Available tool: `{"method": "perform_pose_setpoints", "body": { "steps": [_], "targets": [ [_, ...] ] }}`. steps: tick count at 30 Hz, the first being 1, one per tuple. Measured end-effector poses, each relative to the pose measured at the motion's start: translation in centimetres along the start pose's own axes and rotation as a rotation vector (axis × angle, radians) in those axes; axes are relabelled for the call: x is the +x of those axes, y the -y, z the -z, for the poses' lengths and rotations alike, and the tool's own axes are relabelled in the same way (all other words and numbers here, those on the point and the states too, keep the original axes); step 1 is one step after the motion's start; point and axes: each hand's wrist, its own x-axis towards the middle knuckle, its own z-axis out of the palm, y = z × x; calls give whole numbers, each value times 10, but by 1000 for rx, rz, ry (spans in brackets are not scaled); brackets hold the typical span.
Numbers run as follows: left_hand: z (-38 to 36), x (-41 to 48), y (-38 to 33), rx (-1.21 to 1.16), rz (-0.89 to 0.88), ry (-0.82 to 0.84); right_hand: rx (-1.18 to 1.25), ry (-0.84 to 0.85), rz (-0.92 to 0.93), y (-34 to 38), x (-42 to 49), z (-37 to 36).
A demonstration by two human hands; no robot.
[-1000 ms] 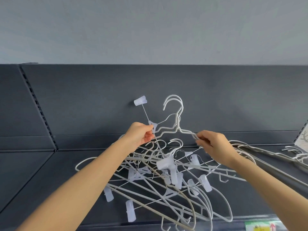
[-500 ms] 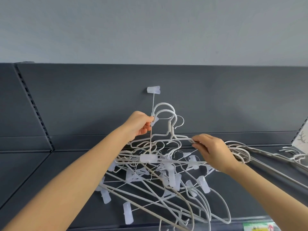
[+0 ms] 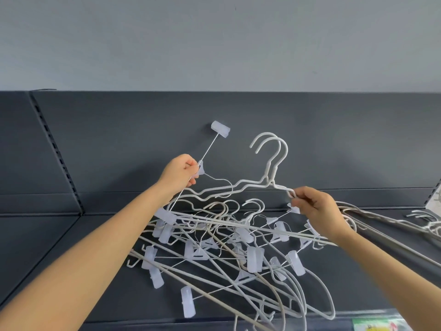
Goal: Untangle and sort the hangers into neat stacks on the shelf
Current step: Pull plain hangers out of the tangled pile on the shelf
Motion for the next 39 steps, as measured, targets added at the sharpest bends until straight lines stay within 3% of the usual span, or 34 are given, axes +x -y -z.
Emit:
{"method": "perform_pose_setpoints", "body": {
  "steps": [7, 11, 15, 19, 23, 30, 35, 39],
  "targets": [
    [30, -12, 27, 29, -18, -176, -13, 42, 8, 2, 3, -8],
    [34, -20, 51, 18, 62, -260, 9, 99, -25, -5, 7, -3],
    [32, -24, 64, -172, 235, -364, 9, 137, -26, 1, 7, -6],
    [32, -24, 74, -353, 342, -334, 12, 135, 39, 17, 8, -13],
    [36, -26, 81, -367, 358, -271, 28, 86, 101, 32, 9, -17],
    [40, -41, 101, -211, 385, -62, 236, -72, -21, 39, 11, -10],
    [33, -49, 111, -119, 415, 100, 252, -177, -115, 44, 12, -9],
    [32, -49, 104, 104, 312, 51, 236, -207, -178, 46, 9, -11]
  ]
}}
